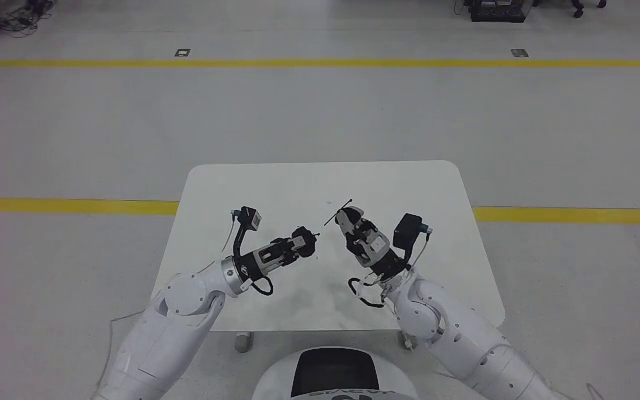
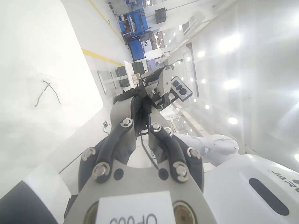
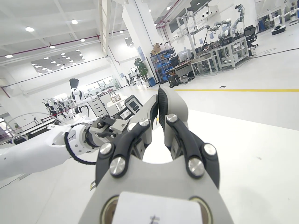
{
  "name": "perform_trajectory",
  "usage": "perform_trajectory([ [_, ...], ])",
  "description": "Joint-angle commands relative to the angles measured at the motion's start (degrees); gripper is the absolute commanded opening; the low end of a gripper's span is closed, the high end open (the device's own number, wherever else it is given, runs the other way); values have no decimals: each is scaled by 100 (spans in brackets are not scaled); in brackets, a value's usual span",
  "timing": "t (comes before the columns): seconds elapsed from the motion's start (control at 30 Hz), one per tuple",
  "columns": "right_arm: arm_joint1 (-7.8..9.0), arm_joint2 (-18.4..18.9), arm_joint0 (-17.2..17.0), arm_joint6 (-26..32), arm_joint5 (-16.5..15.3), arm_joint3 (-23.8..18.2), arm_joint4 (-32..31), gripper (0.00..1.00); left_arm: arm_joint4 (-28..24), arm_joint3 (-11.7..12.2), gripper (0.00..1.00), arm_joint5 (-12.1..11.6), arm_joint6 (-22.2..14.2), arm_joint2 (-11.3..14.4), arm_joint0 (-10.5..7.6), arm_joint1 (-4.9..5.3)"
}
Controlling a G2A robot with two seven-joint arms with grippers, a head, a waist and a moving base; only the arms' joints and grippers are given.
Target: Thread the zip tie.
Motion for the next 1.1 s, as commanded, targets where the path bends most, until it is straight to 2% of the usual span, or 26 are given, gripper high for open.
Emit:
perform_trajectory([
  [0.0, 0, 0, 0, 0, 0, 0, 1, 0, 0, 0, 0, 0, 0, 0, 0, 0],
  [0.53, -59, 14, -118, 111, 0, -170, -135, 0, 0, 0, 0, 0, 0, 0, 0, 0],
  [0.77, -61, 160, -270, 190, 0, -283, -222, 0, 0, 0, 0, 0, 0, 0, 0, 0],
  [1.07, -61, 160, -270, 190, 0, -283, -222, 0, 0, 0, 0, 0, 0, 0, 0, 0],
])
